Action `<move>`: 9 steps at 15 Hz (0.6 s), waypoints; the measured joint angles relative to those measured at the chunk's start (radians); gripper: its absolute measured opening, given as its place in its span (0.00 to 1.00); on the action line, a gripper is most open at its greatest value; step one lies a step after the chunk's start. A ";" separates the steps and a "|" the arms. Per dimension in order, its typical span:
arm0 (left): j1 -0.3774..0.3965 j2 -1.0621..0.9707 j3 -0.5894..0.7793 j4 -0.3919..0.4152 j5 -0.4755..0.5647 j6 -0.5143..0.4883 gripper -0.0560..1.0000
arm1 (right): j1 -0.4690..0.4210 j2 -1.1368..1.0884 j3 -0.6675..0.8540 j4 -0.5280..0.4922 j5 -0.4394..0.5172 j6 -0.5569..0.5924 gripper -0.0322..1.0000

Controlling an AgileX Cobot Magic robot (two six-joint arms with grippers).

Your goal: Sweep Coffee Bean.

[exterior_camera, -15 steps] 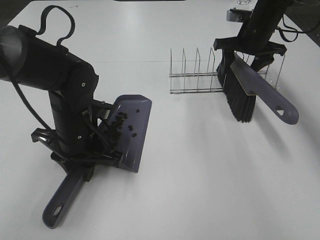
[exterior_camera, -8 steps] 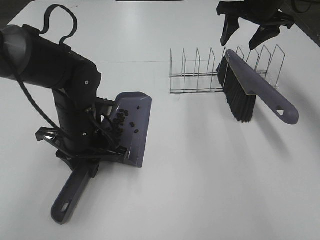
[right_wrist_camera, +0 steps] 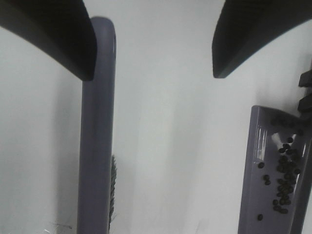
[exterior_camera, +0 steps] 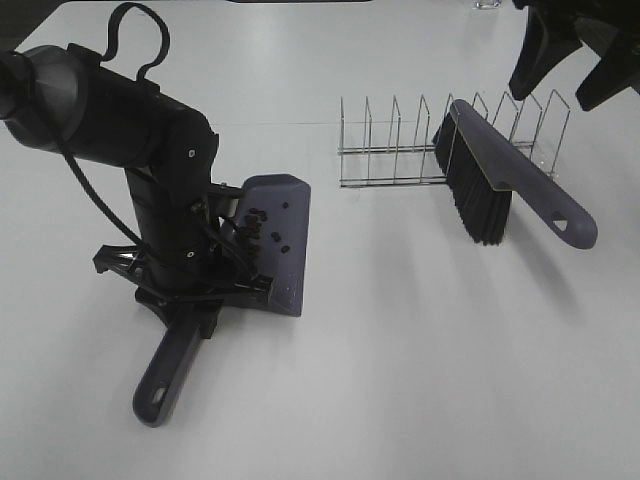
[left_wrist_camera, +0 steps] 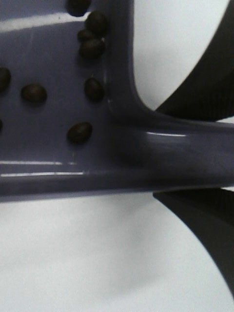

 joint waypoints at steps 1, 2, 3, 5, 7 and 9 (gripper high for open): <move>0.000 0.000 0.000 0.000 -0.005 -0.014 0.43 | 0.000 -0.071 0.040 0.007 0.000 -0.005 0.61; 0.000 0.000 -0.001 0.000 -0.007 -0.018 0.54 | 0.000 -0.107 0.059 0.009 0.000 -0.008 0.61; 0.000 0.000 -0.002 -0.001 -0.009 -0.020 0.63 | 0.000 -0.172 0.094 0.013 0.000 -0.009 0.61; 0.000 -0.005 -0.002 -0.001 -0.003 -0.023 0.68 | 0.000 -0.313 0.178 0.015 0.001 -0.009 0.61; 0.000 -0.034 -0.002 0.001 0.044 0.008 0.69 | 0.000 -0.470 0.300 0.013 0.002 -0.009 0.61; 0.019 -0.085 -0.002 -0.001 0.059 0.027 0.69 | 0.000 -0.562 0.387 0.003 0.002 -0.009 0.61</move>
